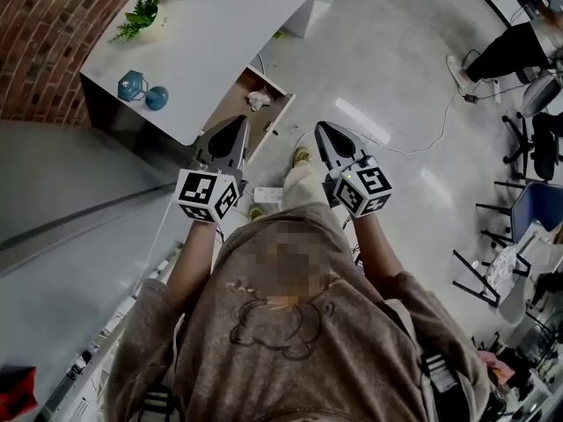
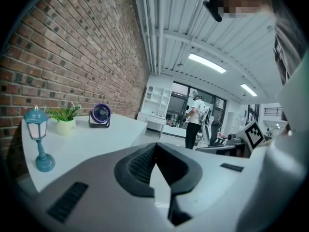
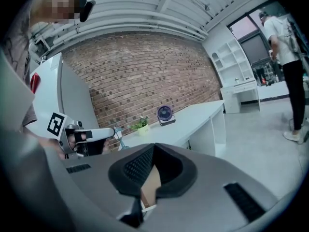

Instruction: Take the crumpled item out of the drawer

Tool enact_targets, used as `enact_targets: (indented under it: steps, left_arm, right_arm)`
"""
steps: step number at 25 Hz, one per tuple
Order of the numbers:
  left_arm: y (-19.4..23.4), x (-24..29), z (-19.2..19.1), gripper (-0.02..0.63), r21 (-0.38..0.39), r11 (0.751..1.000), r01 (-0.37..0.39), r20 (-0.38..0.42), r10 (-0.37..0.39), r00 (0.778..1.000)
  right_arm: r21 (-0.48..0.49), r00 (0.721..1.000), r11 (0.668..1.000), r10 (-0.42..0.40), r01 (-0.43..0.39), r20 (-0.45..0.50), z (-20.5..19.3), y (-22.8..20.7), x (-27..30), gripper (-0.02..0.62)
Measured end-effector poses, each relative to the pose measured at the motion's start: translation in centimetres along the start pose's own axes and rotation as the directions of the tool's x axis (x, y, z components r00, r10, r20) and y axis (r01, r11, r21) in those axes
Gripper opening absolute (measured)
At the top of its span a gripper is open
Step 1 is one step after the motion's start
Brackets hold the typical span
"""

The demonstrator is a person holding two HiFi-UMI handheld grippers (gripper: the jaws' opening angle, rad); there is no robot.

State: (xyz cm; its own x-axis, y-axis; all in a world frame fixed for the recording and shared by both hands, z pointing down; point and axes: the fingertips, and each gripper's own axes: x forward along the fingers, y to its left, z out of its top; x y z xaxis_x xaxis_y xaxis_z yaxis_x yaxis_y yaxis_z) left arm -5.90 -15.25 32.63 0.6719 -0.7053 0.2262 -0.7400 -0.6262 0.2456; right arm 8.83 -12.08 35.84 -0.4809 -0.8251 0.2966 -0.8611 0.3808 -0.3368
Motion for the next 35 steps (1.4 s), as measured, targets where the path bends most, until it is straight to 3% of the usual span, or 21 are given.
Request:
enact_targets:
  steps: [15, 35]
  left_arm:
    - [4.6, 9.4, -5.9, 0.008, -0.011, 0.998, -0.069, -0.102, 0.067, 0.993]
    - [10.9, 15.7, -19.1, 0.008, -0.026, 0.99, -0.14, -0.235, 0.131, 0.963]
  right_arm:
    - [0.013, 0.991, 0.997, 0.08, -0.079, -0.106, -2.7, -7.6, 8.6, -0.003]
    - [0.052, 0.967, 0.988, 0.155, -0.148, -0.203, -12.7, -13.8, 17.8, -0.003]
